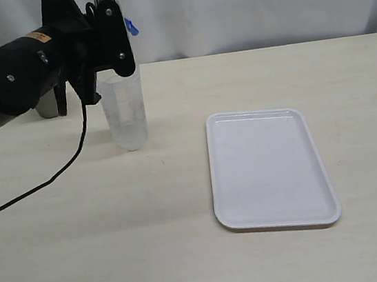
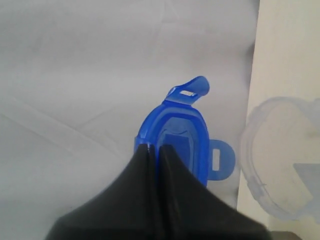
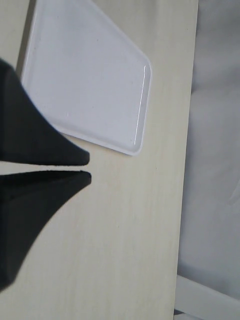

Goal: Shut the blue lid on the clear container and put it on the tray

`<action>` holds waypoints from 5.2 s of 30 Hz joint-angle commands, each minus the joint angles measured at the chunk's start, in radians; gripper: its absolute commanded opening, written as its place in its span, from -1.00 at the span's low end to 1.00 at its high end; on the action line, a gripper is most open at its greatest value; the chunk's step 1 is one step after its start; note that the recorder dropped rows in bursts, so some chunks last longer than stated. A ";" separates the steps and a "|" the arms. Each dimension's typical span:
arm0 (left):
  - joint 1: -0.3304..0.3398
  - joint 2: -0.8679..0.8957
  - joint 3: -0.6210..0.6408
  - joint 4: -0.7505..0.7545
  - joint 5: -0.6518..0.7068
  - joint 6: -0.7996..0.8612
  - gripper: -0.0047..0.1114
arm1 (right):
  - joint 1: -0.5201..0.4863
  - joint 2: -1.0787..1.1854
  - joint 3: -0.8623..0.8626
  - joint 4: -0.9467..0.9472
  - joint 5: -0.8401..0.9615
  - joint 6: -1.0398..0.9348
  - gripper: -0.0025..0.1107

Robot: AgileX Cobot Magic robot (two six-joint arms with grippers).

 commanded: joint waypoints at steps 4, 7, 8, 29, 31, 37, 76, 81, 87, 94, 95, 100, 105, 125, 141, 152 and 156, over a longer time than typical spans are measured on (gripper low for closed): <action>0.016 0.031 0.001 0.052 -0.037 -0.012 -0.92 | 0.002 -0.003 -0.003 -0.003 -0.005 -0.003 -0.88; 0.016 0.031 0.001 0.086 -0.048 -0.044 -0.92 | 0.002 -0.003 -0.003 -0.003 -0.005 -0.003 -0.88; 0.016 0.031 0.001 0.094 -0.048 -0.060 -0.92 | 0.002 -0.003 -0.003 -0.003 -0.005 -0.003 -0.88; 0.016 0.021 0.001 0.167 0.059 -0.217 -0.92 | 0.002 -0.003 -0.003 -0.003 -0.005 -0.003 -0.88; 0.016 0.008 0.001 0.160 0.069 -0.215 -0.92 | 0.002 -0.003 -0.003 -0.003 -0.005 -0.003 -0.88; 0.016 -0.011 0.001 0.151 0.100 -0.215 -0.92 | 0.002 -0.003 -0.003 -0.003 -0.005 -0.003 -0.88; 0.016 -0.013 0.001 0.126 0.119 -0.180 -0.92 | 0.002 -0.003 -0.003 -0.003 -0.005 -0.003 -0.88; 0.016 -0.013 0.001 0.123 0.125 -0.180 -0.92 | 0.002 -0.003 -0.003 -0.003 -0.005 -0.003 -0.88; 0.016 -0.013 0.001 0.097 0.131 -0.180 -0.92 | 0.002 -0.003 -0.003 -0.003 -0.005 -0.003 -0.88; 0.016 -0.013 0.001 0.097 0.136 -0.180 -0.92 | 0.002 -0.003 -0.003 -0.003 -0.005 -0.003 -0.88; 0.016 -0.013 0.001 0.097 0.136 -0.180 -0.92 | 0.002 -0.003 -0.003 -0.003 -0.005 -0.003 -0.88; -0.009 -0.013 0.001 0.045 0.140 -0.118 -0.92 | 0.002 -0.003 -0.003 -0.003 -0.005 -0.003 -0.88; -0.034 -0.013 0.001 -0.031 0.098 -0.036 -0.92 | 0.002 -0.003 -0.003 -0.003 -0.005 -0.003 -0.88; -0.055 -0.013 0.075 -0.188 0.070 0.168 -0.92 | 0.002 -0.003 -0.003 -0.003 -0.005 -0.003 -0.88; -0.055 -0.013 0.075 -0.295 0.163 0.149 -0.92 | 0.002 -0.003 -0.003 -0.003 -0.005 -0.003 -0.88; -0.055 -0.013 0.075 -0.346 0.196 0.149 -0.92 | 0.002 -0.003 -0.003 -0.003 -0.005 -0.003 -0.88; -0.055 -0.013 0.075 -0.365 0.184 0.149 -0.92 | 0.002 -0.003 -0.003 -0.003 -0.005 -0.003 -0.88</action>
